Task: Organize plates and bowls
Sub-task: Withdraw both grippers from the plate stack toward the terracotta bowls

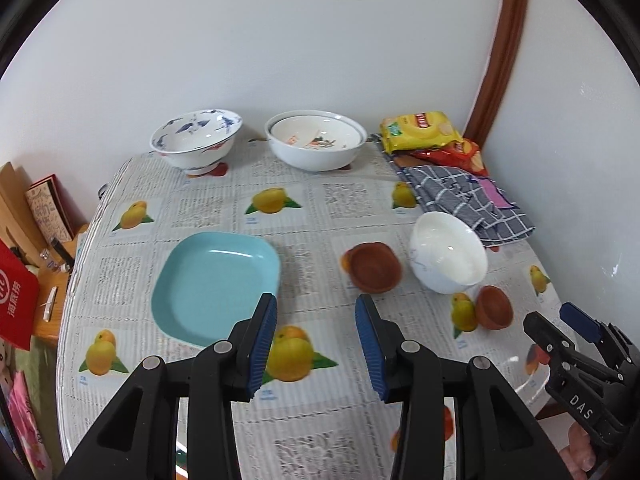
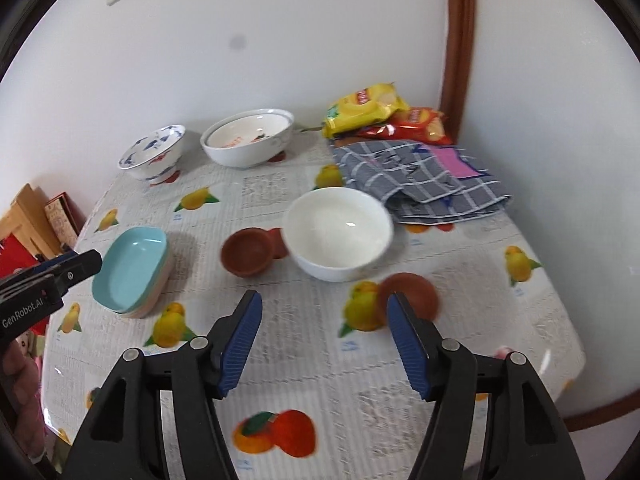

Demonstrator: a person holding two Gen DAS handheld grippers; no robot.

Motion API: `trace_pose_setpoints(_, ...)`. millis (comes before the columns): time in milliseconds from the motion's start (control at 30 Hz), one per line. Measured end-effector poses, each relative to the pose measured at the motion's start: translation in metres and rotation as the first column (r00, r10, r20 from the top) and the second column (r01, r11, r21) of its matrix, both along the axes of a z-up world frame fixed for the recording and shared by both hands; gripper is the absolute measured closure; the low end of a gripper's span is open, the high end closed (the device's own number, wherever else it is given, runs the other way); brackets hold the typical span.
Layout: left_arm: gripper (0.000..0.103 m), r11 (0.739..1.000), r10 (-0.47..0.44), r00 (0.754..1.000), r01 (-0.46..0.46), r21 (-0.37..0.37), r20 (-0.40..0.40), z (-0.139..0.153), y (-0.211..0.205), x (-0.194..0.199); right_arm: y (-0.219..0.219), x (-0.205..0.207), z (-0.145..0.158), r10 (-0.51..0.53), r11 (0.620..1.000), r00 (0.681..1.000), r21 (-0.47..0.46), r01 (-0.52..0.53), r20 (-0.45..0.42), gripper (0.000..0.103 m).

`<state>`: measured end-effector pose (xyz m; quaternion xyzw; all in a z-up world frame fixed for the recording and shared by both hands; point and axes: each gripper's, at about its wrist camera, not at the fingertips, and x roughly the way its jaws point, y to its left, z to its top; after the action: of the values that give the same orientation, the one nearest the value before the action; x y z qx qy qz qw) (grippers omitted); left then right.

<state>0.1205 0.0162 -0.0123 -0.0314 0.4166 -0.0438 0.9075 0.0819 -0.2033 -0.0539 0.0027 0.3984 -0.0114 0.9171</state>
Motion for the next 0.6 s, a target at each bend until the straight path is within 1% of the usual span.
trace_pose_setpoints(67,0.064,1.000,-0.004,1.000,0.004,0.001,0.004,0.003,-0.010,-0.002,-0.009,-0.009,0.002,-0.012,1.000,1.000,-0.022,0.012,0.014,0.032)
trace_pose_setpoints(167,0.064,1.000,-0.012,1.000,0.012,0.013,0.019,0.007,-0.023,-0.007,-0.021,-0.022,0.003,-0.018,0.999,0.999,-0.030,0.018,0.029,0.032)
trace_pose_setpoints(267,0.064,1.000,-0.019,0.999,0.018,0.021,0.045,0.011,-0.033,-0.011,-0.036,-0.033,0.002,-0.029,1.000,0.999,0.005,0.028,0.035,0.032)
trace_pose_setpoints(367,0.064,1.000,-0.010,0.999,0.009,0.029,0.045,0.010,-0.038,-0.013,-0.053,-0.039,-0.002,-0.069,0.996,0.997,0.065,0.066,0.043,0.032)
trace_pose_setpoints(400,0.064,1.000,-0.014,0.999,0.012,0.027,0.046,0.009,-0.039,-0.014,-0.060,-0.041,-0.004,-0.098,0.992,0.994,0.081,0.095,0.041,0.032)
trace_pose_setpoints(500,0.064,0.999,-0.015,0.998,0.013,0.034,0.053,0.007,-0.044,-0.016,-0.074,-0.041,-0.015,-0.130,0.983,0.991,0.128,0.133,-0.028,0.034)
trace_pose_setpoints(600,0.064,0.999,-0.030,0.998,0.028,0.027,0.048,0.004,-0.048,-0.016,-0.081,-0.044,-0.023,-0.137,0.982,0.989,0.122,0.142,-0.052,0.041)
